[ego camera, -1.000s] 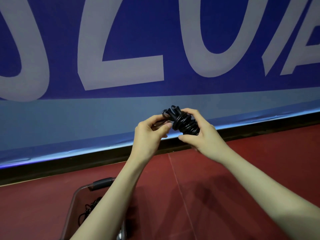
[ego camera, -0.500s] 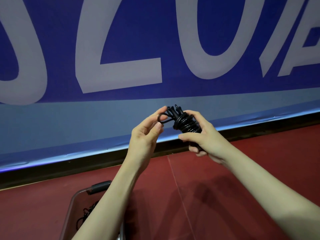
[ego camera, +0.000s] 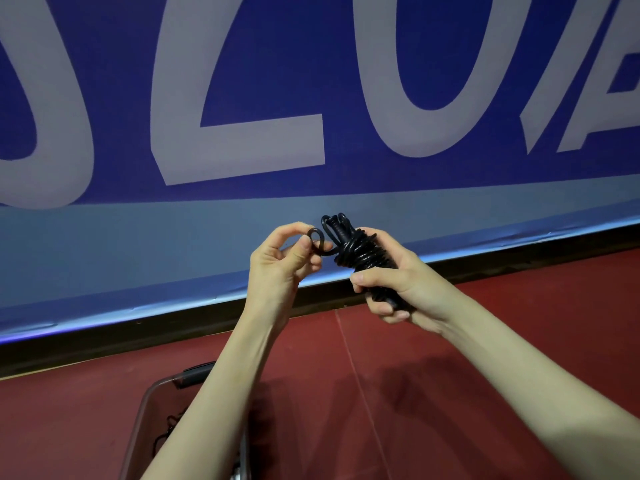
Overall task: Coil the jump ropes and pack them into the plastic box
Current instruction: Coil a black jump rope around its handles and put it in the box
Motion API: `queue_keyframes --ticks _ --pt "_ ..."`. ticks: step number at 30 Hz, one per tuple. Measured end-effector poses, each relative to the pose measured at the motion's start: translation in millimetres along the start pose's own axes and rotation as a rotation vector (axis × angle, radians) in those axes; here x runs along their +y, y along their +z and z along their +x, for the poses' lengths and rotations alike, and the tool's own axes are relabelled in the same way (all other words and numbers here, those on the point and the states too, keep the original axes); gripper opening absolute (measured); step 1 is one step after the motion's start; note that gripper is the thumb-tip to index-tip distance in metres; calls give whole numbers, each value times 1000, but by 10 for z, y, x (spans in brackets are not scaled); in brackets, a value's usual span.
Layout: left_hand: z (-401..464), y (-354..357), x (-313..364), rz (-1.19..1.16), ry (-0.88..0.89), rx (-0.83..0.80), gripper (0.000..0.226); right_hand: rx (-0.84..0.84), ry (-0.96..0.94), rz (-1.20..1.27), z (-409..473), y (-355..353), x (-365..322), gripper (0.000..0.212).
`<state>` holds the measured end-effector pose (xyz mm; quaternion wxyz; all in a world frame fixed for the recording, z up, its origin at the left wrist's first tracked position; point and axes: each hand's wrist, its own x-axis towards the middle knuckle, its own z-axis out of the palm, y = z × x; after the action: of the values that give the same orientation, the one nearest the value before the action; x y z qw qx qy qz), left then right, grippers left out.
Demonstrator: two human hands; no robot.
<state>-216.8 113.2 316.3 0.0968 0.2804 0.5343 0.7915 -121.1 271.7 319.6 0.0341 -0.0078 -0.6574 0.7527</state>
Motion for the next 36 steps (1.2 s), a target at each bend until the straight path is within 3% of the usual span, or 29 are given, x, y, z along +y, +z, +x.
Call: queue_keyframes --ticks 5,11,22,29,36 --pt "16 4 6 102 -23 25 4 3 0 -26 -12 2 1 59" --pt "40 21 13 149 38 135 9 -33 -15 -36 -37 9 -15 59" --pt "3 -3 55 478 294 153 19 38 -31 -221 -47 63 -74 60" --pt "-8 -79 74 759 473 117 8 44 16 -201 -60 72 -105 57" --pt "21 -175 77 1028 643 31 16 -55 123 -21 -68 74 -117 48"
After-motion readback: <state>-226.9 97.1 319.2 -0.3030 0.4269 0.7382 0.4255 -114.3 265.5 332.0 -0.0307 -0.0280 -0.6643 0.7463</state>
